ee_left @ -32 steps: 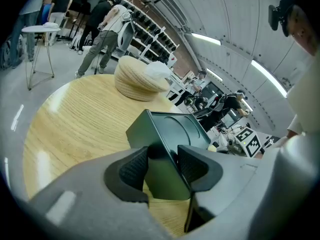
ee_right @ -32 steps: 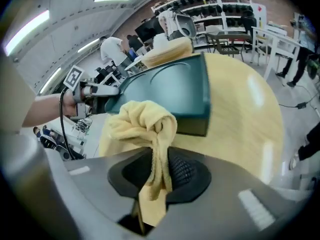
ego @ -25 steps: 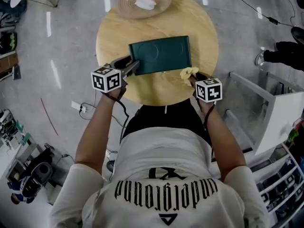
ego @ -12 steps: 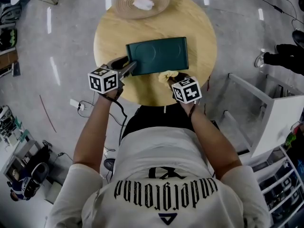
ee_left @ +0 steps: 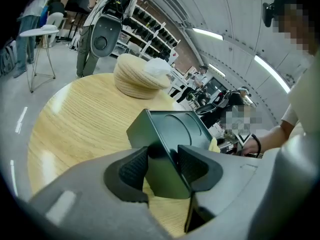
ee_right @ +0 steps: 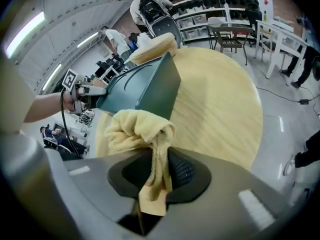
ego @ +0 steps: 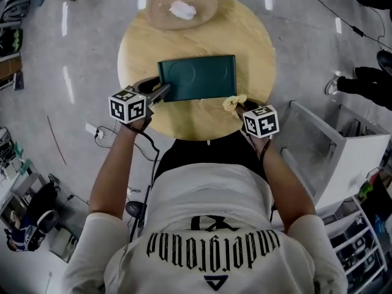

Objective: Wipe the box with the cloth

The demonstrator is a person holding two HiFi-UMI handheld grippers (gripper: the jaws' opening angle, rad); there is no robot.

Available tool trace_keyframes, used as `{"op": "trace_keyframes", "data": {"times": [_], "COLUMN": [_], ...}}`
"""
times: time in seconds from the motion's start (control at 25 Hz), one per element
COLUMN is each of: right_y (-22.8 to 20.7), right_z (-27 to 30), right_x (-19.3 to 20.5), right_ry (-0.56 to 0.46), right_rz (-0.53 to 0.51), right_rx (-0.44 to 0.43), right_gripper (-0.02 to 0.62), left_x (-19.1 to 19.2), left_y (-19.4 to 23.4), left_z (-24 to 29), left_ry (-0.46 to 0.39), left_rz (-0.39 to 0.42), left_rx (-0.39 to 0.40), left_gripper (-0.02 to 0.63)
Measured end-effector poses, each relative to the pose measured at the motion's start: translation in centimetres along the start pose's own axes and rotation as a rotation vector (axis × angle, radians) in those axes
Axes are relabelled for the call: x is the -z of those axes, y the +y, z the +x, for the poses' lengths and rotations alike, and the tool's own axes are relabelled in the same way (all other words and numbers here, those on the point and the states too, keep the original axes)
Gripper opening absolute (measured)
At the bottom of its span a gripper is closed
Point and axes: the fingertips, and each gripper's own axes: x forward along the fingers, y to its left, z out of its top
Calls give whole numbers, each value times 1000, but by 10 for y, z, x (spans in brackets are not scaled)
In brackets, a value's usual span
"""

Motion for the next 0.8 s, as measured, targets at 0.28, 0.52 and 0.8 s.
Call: {"op": "trace_keyframes", "data": {"times": [0.28, 0.52, 0.8], "right_y": [-39, -50, -70], "right_z": [-13, -3, 9], "right_x": [-16, -59, -135], "right_ry": [35, 61, 52], "right_rz": [-77, -224, -378], "right_rx": [-1, -56, -59], "right_gripper": [80, 80, 80], "left_x": [-2, -5, -4], "left_y": [-2, -3, -5], "left_z": [5, 11, 10], "left_ry": [28, 44, 14], "left_rz": [3, 2, -20], "left_rx": [-22, -18, -21], "left_gripper": [202, 207, 206]}}
